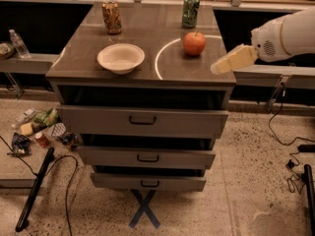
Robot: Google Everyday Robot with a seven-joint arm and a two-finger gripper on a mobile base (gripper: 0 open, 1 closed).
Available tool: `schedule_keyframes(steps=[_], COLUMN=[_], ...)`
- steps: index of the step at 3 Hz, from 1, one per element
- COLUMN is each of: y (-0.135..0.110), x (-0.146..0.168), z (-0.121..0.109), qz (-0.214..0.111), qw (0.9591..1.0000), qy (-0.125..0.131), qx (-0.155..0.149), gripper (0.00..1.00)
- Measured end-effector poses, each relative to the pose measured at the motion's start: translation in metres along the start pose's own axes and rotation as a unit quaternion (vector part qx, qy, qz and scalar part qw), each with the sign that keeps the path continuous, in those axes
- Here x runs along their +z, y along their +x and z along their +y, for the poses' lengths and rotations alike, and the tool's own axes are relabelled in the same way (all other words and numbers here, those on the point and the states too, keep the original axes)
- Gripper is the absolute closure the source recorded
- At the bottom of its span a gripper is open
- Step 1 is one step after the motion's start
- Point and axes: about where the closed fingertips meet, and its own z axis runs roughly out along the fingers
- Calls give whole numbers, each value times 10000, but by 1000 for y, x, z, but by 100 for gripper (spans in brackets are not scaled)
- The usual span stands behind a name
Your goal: Move apple near orange can
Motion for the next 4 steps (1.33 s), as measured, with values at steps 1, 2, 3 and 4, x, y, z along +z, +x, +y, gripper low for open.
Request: schedule_keyframes(steps=[1, 2, 3, 4], y=[-13, -14, -22, -27], x=[4, 8, 41, 78], z=[-19, -21, -35, -40], qz=[-239, -274, -574, -751], qw=[9989, 9989, 9974, 9960], qy=[394, 386, 315, 77], qx=[20, 49, 304, 474], gripper=[0, 0, 0, 0])
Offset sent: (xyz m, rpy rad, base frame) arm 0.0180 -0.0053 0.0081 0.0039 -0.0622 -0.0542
